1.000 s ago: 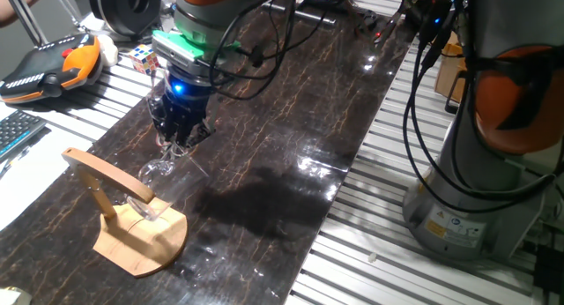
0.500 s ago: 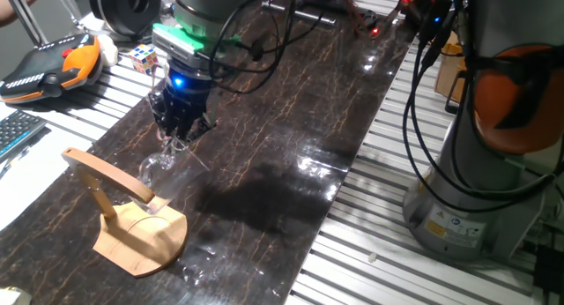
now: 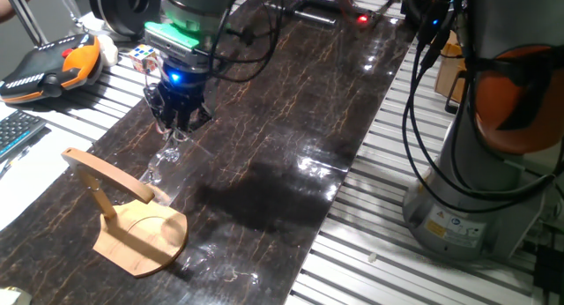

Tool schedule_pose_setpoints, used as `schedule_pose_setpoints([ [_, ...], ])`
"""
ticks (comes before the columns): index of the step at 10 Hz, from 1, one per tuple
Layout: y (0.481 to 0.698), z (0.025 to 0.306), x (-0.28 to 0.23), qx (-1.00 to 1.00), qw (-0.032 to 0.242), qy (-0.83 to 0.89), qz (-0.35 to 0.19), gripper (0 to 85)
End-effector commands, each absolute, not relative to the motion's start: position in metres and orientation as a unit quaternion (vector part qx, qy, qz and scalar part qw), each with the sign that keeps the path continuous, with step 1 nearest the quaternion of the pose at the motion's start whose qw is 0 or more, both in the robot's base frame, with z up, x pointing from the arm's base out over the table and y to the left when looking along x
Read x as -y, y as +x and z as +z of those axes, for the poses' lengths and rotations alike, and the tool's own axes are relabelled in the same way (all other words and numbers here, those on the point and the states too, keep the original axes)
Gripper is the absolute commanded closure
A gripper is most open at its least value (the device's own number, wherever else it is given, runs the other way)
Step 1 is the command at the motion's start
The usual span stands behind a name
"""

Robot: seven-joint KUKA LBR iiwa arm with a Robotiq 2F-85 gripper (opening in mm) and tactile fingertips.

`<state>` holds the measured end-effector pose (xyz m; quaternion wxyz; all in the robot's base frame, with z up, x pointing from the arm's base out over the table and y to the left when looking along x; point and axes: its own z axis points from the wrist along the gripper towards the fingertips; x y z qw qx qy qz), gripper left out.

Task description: Take the cup off the cup rack

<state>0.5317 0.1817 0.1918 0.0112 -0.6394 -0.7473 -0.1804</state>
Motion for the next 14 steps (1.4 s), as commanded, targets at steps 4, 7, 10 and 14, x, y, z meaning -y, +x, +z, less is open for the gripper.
schedule_pose_setpoints([
  [4, 0.539, 0.195, -0.158, 0.818, -0.010, -0.556, -0.143, 83.0],
  [7, 0.540, 0.193, -0.148, 0.863, -0.019, -0.493, -0.108, 83.0],
  [10, 0.543, 0.196, -0.127, 0.904, -0.020, -0.419, -0.082, 83.0],
  [14, 0.544, 0.192, -0.111, 0.933, -0.060, -0.355, -0.025, 83.0],
])
